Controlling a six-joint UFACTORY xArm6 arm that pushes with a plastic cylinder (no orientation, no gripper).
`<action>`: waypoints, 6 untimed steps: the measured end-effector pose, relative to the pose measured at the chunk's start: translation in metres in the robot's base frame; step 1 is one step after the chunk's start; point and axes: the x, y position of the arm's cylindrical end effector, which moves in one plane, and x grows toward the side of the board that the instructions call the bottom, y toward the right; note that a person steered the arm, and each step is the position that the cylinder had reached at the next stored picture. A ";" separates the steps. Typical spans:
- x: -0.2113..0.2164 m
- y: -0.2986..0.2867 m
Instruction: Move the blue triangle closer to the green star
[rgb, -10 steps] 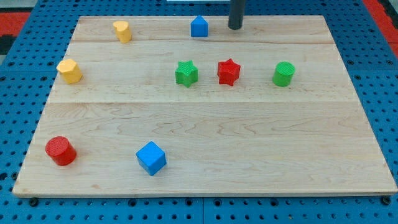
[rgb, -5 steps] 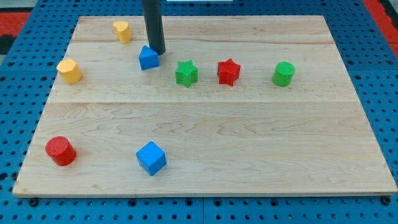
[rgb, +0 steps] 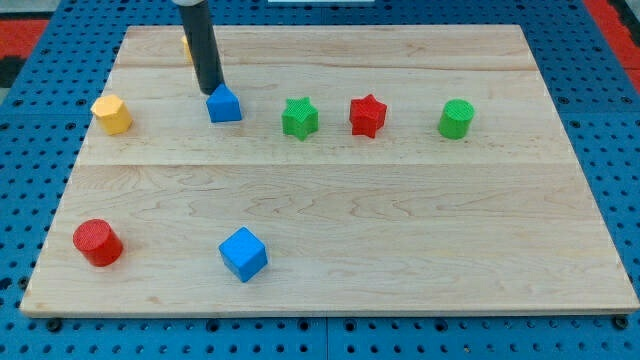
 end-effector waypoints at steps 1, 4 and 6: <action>0.020 0.008; -0.001 0.038; 0.019 0.046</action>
